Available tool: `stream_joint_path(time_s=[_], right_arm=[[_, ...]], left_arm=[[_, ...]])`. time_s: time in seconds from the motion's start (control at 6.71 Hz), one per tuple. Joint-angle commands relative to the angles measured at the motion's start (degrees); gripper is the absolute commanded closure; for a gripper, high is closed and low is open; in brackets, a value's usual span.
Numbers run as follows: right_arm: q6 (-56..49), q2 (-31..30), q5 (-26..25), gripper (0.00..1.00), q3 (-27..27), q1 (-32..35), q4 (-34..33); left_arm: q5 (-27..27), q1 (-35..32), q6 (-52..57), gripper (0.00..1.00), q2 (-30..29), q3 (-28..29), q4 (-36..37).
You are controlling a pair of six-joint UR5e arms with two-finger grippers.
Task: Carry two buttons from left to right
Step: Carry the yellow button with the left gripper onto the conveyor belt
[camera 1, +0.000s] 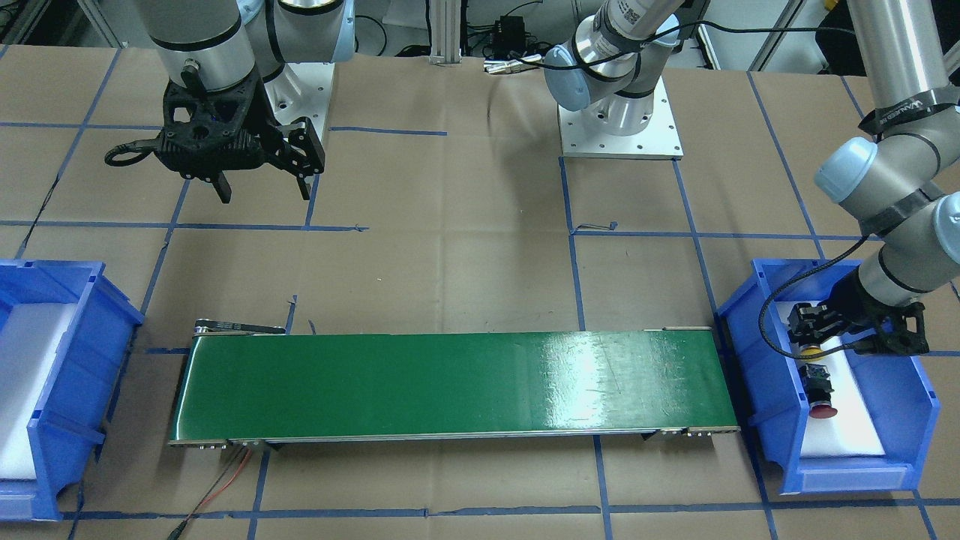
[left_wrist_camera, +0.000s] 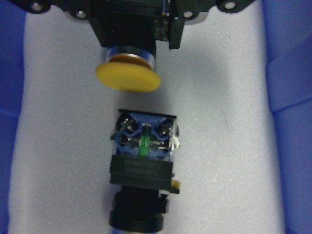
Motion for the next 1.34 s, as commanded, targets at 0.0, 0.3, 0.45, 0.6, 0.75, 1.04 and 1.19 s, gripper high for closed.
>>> stream_joint_path(time_s=[0.0, 0.3, 0.45, 0.6, 0.75, 1.04, 1.19], right_arm=[[-0.04, 0.00, 0.00, 0.00, 0.00, 0.00, 0.05], [-0.04, 0.00, 0.00, 0.00, 0.00, 0.00, 0.05], [-0.04, 0.00, 0.00, 0.00, 0.00, 0.00, -0.04], [-0.04, 0.00, 0.00, 0.00, 0.00, 0.00, -0.04], [0.05, 0.00, 0.00, 0.00, 0.00, 0.00, -0.04], [-0.04, 0.00, 0.00, 0.00, 0.09, 0.00, 0.05], [-0.04, 0.09, 0.00, 0.00, 0.09, 0.00, 0.05]], left_arm=[[0.07, -0.06, -0.15, 0.95, 2.18, 4.67, -4.60], [0.07, -0.41, -0.32, 0.95, 6.47, 8.79, -13.89], [-0.02, -0.50, -0.58, 0.95, 8.06, 10.99, -18.47], [-0.11, -0.67, -1.89, 0.95, 8.34, 12.23, -20.78], [-0.46, -1.37, -3.56, 0.95, 7.99, 12.33, -20.72], [-0.63, -8.54, -14.58, 0.95, 8.08, 12.33, -20.72], [-0.63, -12.85, -21.43, 0.95, 7.64, 12.25, -20.20]])
